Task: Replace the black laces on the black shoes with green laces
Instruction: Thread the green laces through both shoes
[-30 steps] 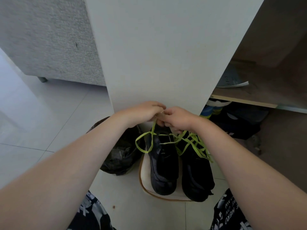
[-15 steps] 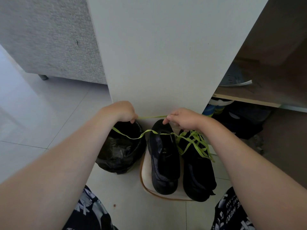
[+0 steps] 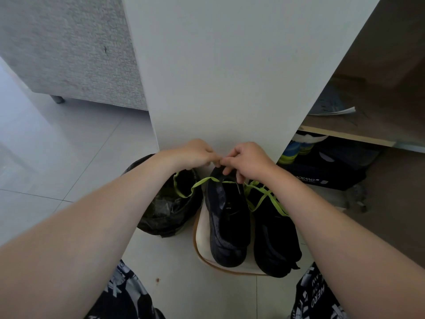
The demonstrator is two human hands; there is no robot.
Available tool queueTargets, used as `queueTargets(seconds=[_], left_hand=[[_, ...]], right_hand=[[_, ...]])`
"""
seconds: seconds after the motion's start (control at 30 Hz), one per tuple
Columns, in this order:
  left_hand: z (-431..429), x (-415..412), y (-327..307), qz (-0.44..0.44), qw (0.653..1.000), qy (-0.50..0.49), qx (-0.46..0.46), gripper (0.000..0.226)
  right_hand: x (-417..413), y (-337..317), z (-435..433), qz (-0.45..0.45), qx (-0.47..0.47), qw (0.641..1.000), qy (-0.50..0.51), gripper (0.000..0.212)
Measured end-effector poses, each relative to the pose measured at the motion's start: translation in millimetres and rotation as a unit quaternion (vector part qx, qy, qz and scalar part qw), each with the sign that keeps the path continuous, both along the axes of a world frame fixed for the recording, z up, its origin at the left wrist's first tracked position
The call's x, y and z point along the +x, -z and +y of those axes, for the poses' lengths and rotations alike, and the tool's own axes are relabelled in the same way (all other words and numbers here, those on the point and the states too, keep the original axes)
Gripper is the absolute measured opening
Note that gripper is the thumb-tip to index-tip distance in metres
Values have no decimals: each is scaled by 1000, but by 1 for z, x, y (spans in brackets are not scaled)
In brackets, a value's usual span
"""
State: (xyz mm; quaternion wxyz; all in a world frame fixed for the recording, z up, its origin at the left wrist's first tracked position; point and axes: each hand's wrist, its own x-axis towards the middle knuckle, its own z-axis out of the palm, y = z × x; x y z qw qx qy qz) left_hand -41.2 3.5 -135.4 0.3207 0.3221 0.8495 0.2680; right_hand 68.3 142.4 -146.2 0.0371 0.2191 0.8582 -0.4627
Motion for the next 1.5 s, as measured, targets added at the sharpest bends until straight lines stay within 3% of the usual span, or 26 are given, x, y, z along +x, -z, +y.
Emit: queueTargets(seconds=[0.1, 0.17, 0.3, 0.43, 0.53, 0.67, 0.77, 1.07, 1.33, 1.5], left_hand=[[-2, -4, 7, 14, 999, 13, 28, 27], [-3, -4, 13, -2, 1000, 7, 21, 25], [0, 0, 21, -117, 992, -31, 31, 19], [-1, 2, 25, -56, 996, -36, 59, 17], [-3, -1, 30, -26, 997, -22, 66, 21], [-8, -3, 35, 17, 996, 70, -57, 25], [-12, -3, 39, 32, 985, 122, -119, 27], [-10, 2, 41, 51, 977, 157, -134, 20], [-6, 10, 39, 110, 959, 199, -166, 23], [1, 13, 35, 214, 926, 258, -171, 23]], right_hand=[[-1, 3, 0, 14, -74, 997, 28, 4], [-2, 6, -2, 15, -101, 994, 30, 10], [-3, 15, -4, 17, -46, 998, 34, 10], [-4, 14, -4, 34, -25, 997, 71, 6], [-1, 15, -6, -28, -11, 996, 80, 16], [6, 14, -17, -188, 129, 973, 18, 28], [7, 15, -23, -232, 112, 966, 26, 35], [6, 30, -25, -208, -12, 974, 94, 12], [6, 31, -22, -200, -42, 973, 109, 27], [6, 35, -20, -187, -35, 977, 95, 27]])
